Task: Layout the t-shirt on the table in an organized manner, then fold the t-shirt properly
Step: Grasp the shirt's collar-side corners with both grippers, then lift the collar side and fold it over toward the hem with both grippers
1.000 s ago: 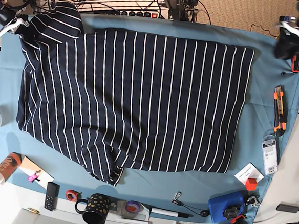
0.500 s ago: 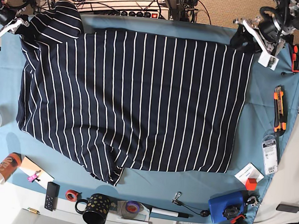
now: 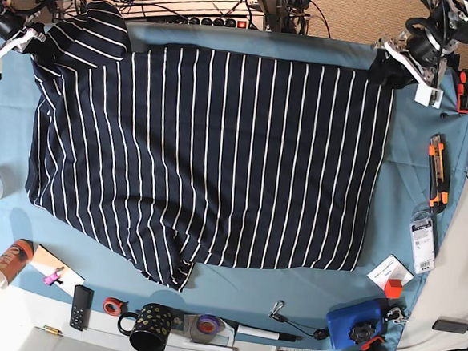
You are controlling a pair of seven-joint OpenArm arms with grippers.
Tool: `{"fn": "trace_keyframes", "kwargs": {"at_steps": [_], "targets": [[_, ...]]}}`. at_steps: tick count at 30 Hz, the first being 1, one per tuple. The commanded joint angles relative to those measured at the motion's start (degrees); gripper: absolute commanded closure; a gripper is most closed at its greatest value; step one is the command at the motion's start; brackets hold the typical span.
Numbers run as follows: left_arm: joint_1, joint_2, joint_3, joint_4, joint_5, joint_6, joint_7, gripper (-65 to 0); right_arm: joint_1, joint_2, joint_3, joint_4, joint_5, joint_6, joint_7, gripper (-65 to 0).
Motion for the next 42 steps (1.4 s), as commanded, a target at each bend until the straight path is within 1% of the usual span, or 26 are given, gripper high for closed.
{"fn": "trace_keyframes", "kwargs": {"at_steps": [1,5,8,9,10,11,14,15,24,28,31,32,37,40,42], "targets": [[0.57,-0.42,-0.07,-0.09,0.48,0.20,1.14,-31.1,-0.15,1.60,0.59,0.79,0.94,0.06,0.97,0.0],[0.57,-0.37,-0.07,-0.13,-2.82,0.22,1.62,-31.1,-0.15,1.60,0.59,0.79,0.94,0.06,0.97,0.0],[0.59,-0.37,-0.07,-0.15,-2.32,0.28,2.71,-30.9,-0.15,1.60,0.59,0.79,0.96,0.06,0.97,0.0],[0.59,-0.37,-0.07,-0.15,-1.70,0.28,3.19,-29.9,-0.15,1.60,0.59,0.79,0.96,0.06,0.97,0.0],[0.59,-0.39,-0.07,-0.15,-1.44,0.26,3.69,-26.7,-0.15,1.60,0.59,0.79,0.96,0.06,0.97,0.0],[0.63,-0.37,-0.07,-0.15,-1.42,0.24,4.00,-21.8,-0.15,1.60,0.59,0.79,0.96,0.06,0.97,0.0],[0.72,-0.39,-0.07,-0.15,-2.54,0.20,3.93,-2.9,-0.15,1.60,0.59,0.79,0.96,0.06,0.97,0.0],[0.72,-0.39,-0.07,-0.15,-3.08,0.22,3.93,0.0,-0.15,1.60,0.59,0.79,0.96,0.06,0.97,0.0],[0.72,-0.42,-0.70,-0.13,-3.76,0.22,3.96,0.0,-1.29,1.62,0.59,0.79,0.96,0.06,0.97,0.0],[0.72,-0.42,-3.23,-0.13,-3.80,0.20,3.96,0.0,-3.10,1.60,0.59,0.79,0.52,0.06,0.97,0.0],[0.72,-0.44,-4.98,-0.11,-4.22,-1.88,4.50,0.0,-3.65,1.60,0.59,0.79,0.55,0.06,0.97,0.0],[0.72,-0.44,-5.18,-0.11,-4.92,-2.43,5.03,0.0,-3.65,1.60,0.59,0.79,0.55,0.06,0.97,0.0],[0.74,-0.44,-5.22,-0.11,-9.42,-2.38,6.75,0.0,-3.63,1.60,0.59,0.79,1.09,0.06,0.97,0.0],[0.59,-0.44,-5.22,0.35,-12.74,-2.40,6.73,0.0,-3.63,1.60,0.59,0.79,4.96,0.06,0.97,0.0],[0.57,-0.42,-5.22,1.57,-13.73,-2.40,6.71,0.0,-3.61,1.60,0.59,0.79,6.62,0.06,0.97,0.0]]}}
